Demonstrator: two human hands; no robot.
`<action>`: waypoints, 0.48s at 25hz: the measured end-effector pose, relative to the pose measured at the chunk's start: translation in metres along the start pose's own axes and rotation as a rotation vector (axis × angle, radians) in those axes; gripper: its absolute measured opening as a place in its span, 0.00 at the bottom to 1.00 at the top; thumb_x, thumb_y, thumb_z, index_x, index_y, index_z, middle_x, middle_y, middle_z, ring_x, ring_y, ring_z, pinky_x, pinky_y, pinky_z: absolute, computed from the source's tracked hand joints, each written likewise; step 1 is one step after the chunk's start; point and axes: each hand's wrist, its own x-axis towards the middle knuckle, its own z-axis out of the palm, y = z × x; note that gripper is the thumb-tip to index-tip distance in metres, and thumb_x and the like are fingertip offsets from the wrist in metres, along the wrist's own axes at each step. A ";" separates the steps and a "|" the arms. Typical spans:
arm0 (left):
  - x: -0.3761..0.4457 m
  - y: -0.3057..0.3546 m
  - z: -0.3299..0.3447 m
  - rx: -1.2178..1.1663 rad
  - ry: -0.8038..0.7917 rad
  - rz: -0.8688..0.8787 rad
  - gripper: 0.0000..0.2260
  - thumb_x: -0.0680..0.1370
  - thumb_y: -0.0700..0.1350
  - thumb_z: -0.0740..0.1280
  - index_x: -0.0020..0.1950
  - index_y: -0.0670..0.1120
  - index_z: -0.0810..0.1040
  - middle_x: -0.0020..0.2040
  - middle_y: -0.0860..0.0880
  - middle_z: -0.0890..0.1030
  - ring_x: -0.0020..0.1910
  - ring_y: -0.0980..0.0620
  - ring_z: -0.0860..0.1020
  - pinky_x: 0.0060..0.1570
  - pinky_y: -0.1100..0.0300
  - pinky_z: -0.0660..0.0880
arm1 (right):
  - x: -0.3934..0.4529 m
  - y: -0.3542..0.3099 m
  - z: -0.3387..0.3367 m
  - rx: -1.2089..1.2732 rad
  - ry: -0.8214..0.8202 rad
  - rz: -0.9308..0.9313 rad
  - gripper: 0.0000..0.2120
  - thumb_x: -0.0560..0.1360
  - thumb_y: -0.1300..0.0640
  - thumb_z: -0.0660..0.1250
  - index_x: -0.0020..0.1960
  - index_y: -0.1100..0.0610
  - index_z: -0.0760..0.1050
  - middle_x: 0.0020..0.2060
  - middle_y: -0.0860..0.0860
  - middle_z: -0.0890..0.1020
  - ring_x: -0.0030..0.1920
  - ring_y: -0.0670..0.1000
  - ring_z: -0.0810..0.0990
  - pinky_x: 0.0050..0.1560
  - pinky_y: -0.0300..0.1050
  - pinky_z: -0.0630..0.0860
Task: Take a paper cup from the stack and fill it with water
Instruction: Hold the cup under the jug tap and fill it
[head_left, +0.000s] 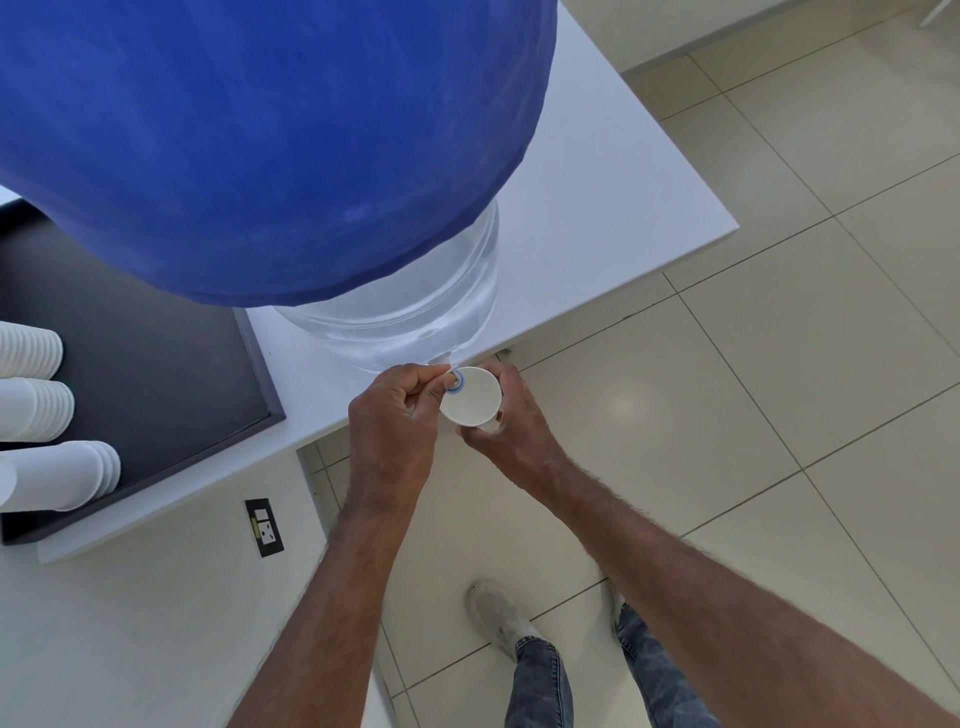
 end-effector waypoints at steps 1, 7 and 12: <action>0.000 0.000 0.000 0.002 0.000 0.000 0.06 0.78 0.46 0.74 0.54 0.51 0.87 0.46 0.62 0.84 0.50 0.61 0.83 0.51 0.70 0.78 | 0.000 0.000 0.000 0.000 0.001 0.001 0.29 0.72 0.61 0.78 0.69 0.50 0.72 0.63 0.51 0.79 0.65 0.56 0.78 0.65 0.58 0.79; 0.000 0.000 0.000 -0.001 -0.002 -0.016 0.06 0.78 0.46 0.74 0.54 0.51 0.87 0.47 0.62 0.85 0.51 0.63 0.83 0.52 0.67 0.80 | 0.000 0.000 -0.001 -0.007 0.009 -0.024 0.28 0.71 0.62 0.78 0.67 0.49 0.72 0.61 0.49 0.79 0.62 0.54 0.79 0.64 0.56 0.80; -0.002 0.001 -0.002 0.032 -0.010 0.025 0.06 0.79 0.45 0.74 0.55 0.49 0.87 0.47 0.58 0.86 0.50 0.59 0.84 0.53 0.62 0.81 | 0.000 0.000 0.000 -0.007 0.019 -0.019 0.28 0.71 0.62 0.78 0.66 0.48 0.72 0.61 0.48 0.79 0.62 0.53 0.79 0.64 0.54 0.80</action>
